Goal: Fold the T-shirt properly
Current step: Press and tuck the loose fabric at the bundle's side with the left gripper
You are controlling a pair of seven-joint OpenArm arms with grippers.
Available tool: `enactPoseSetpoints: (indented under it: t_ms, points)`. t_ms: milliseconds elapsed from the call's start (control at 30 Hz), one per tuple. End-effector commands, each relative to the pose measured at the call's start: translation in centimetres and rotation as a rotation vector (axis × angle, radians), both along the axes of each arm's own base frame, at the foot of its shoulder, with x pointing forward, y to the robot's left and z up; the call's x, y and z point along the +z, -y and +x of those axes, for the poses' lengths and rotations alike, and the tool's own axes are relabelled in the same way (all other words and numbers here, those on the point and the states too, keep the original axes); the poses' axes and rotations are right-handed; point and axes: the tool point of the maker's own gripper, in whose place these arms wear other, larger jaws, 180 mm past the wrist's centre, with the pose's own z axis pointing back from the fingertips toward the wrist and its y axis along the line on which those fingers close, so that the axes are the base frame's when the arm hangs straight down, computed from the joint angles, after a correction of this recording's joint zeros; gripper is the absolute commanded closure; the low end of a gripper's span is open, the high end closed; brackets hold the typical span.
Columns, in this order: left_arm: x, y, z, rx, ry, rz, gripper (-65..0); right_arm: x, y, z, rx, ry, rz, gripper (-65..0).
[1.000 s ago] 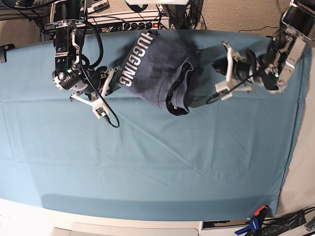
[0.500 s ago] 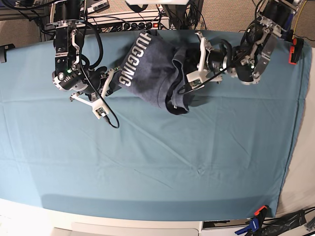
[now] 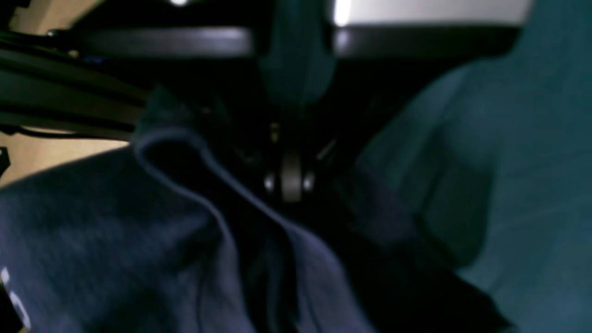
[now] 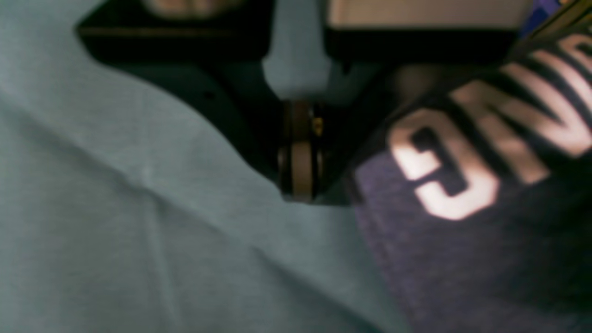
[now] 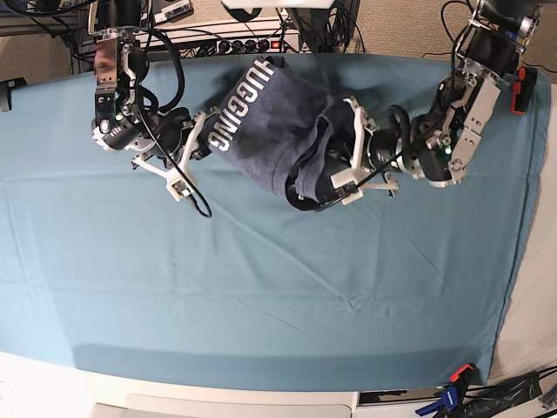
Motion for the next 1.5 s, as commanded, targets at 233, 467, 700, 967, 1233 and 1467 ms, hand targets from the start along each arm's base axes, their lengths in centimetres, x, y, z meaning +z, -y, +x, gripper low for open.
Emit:
enactPoseSetpoints:
  t_ms: [233, 467, 700, 967, 1233, 1467]
  points:
    - [0.8, -1.0, 2.7, 0.045, 0.127, 0.047, 0.0, -0.5, -1.5, -1.8, 0.082, -0.050, 0.018, 0.0]
    - [0.1, -7.7, 4.9, 0.194, 0.153, 0.241, 0.0, -1.0, -0.8, -1.7, 0.091, -0.048, -0.055, 0.0]
    - [1.3, -13.4, 4.9, 0.325, 0.072, 0.258, 0.0, -1.0, -0.4, -1.3, 0.086, -0.030, -0.079, 0.0]
    - [-1.5, -13.7, -1.6, 0.341, -0.128, 0.150, 0.0, 0.3, 0.9, 1.5, 0.046, 0.053, -0.150, 0.0]
    - [-3.2, -9.6, -5.6, 0.340, -0.255, 0.013, 0.0, 1.2, 1.7, 3.2, 0.026, 0.108, -0.193, 0.0]
    - [-3.1, -4.5, -7.6, 0.320, -0.321, -0.144, 0.0, 1.3, 2.6, 3.7, -0.012, 0.129, -0.232, 0.0]
